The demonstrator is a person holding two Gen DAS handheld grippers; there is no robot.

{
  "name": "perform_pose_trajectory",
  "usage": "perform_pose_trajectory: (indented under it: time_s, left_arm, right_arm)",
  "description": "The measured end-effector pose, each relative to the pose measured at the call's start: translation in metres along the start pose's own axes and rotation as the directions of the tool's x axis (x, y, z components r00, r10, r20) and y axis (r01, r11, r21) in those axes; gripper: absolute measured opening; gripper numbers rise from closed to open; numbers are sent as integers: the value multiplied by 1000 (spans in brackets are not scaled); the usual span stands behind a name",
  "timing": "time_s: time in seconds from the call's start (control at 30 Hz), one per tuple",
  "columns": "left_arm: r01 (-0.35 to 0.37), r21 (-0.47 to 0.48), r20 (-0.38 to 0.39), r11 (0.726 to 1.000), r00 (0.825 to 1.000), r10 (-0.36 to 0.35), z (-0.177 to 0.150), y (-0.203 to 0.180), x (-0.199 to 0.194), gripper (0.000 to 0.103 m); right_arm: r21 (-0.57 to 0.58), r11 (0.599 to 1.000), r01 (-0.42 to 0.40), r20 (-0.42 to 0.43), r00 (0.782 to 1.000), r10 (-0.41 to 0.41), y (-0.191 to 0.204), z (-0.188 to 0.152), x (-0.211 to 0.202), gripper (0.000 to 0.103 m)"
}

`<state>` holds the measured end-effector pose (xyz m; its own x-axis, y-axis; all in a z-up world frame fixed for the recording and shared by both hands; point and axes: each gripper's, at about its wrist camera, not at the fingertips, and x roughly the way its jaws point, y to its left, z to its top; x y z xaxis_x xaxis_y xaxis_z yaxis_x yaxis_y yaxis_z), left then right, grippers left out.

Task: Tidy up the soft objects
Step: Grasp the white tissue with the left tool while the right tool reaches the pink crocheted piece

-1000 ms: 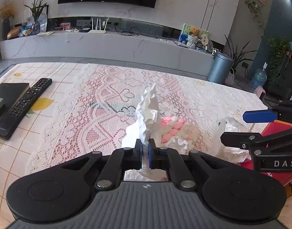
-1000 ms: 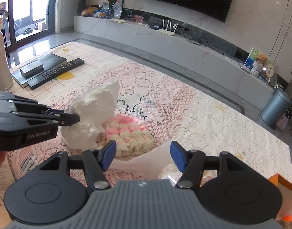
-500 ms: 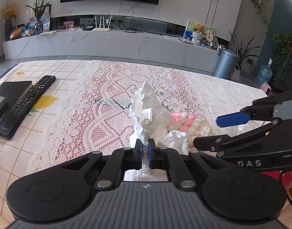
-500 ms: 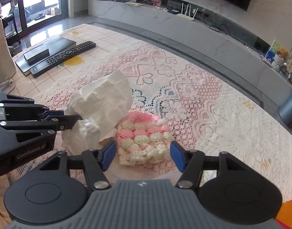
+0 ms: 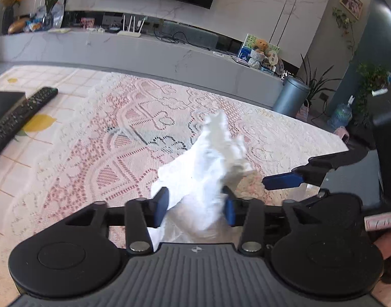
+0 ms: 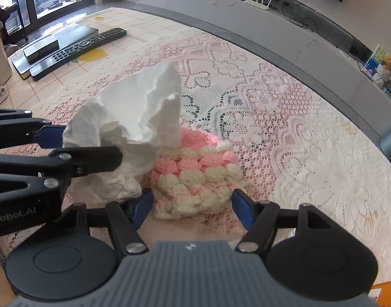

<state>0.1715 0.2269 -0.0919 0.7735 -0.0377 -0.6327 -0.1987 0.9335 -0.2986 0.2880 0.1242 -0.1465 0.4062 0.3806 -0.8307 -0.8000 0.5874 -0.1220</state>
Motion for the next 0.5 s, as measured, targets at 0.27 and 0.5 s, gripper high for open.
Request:
perform_pose_trajectory:
  time_s: [0.27,0.5]
  left_arm:
    - [0,4,-21,1000,1000,0,-1,-4,14,54]
    - [24,16,-49,1000,999,-23,-1,-9,24,26]
  right_arm:
    - [-42,999,18,11,1000,-17,9,-3,-1,41]
    - [-85,996,40,18,999,-38,16,-5,-4,29]
